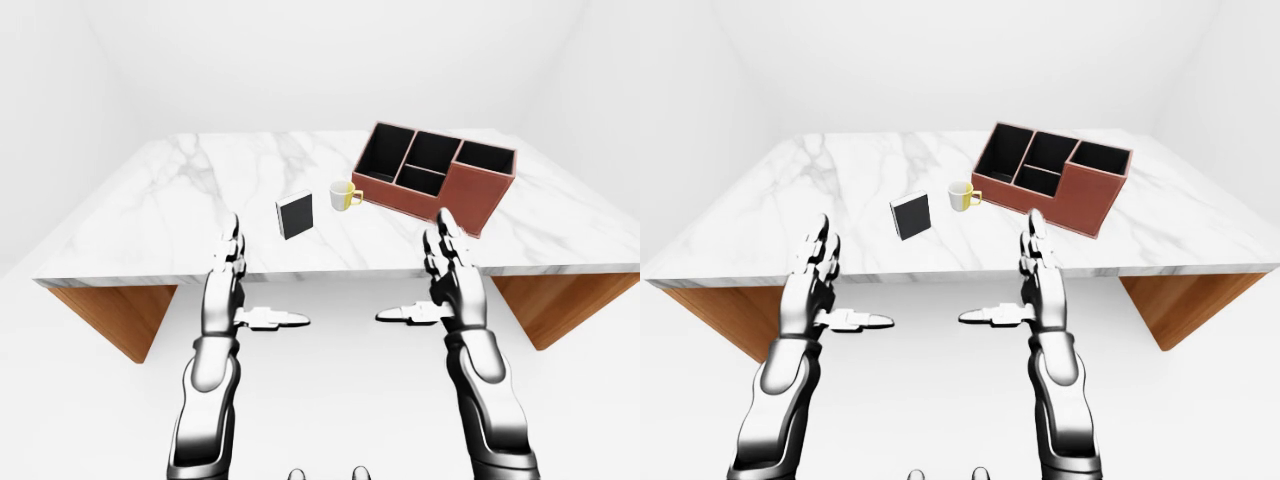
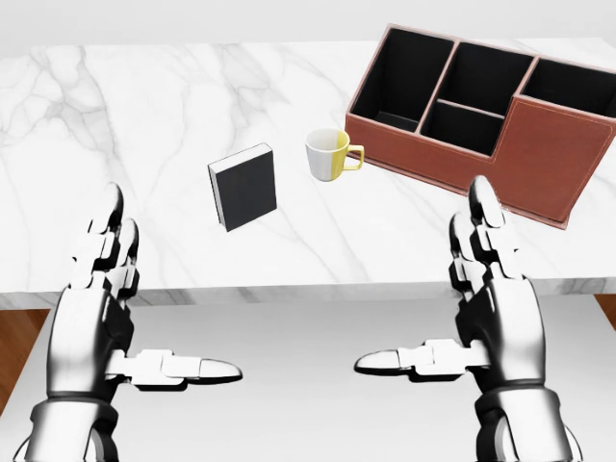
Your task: Pick up the book and place it in the caddy.
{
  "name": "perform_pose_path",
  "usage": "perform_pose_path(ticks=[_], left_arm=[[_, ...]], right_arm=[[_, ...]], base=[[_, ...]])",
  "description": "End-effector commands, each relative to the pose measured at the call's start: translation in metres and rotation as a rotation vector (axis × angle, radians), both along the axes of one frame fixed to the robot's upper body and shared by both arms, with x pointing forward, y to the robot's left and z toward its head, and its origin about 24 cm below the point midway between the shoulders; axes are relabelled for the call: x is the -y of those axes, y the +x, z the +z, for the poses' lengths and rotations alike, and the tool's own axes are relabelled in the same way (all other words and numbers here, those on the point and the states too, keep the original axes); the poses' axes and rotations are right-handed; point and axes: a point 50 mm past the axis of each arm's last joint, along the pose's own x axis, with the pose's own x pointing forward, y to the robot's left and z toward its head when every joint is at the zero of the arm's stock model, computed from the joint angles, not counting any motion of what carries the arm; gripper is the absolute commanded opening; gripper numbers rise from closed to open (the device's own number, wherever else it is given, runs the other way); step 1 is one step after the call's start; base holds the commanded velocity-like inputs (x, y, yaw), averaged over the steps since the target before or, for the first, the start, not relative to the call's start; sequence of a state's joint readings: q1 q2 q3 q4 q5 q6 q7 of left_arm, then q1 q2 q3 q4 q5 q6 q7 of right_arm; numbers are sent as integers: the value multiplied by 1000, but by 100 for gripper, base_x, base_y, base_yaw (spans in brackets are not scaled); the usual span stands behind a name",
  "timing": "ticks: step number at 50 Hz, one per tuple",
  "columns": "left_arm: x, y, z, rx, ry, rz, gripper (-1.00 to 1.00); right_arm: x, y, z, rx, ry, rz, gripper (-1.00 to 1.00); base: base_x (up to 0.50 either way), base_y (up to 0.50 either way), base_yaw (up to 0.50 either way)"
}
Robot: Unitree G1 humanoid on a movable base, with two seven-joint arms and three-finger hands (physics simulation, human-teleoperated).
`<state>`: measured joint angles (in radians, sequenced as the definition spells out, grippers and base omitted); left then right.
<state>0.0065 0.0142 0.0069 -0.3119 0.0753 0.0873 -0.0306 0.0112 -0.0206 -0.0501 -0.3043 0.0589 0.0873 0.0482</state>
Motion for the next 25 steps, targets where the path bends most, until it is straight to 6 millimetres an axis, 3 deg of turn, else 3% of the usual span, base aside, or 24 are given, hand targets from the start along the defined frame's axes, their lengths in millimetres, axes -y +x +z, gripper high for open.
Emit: perform_pose_path(ticks=[1,25], left_arm=[[6,-9,36,161,10,-21,100],[1,-14,60,272,-2,-13,100]], right_arm=[[2,-20,55,249,18,-5,100],[0,-28,87,404,0,21,100]], base=[[0,0,0],[0,0,0]])
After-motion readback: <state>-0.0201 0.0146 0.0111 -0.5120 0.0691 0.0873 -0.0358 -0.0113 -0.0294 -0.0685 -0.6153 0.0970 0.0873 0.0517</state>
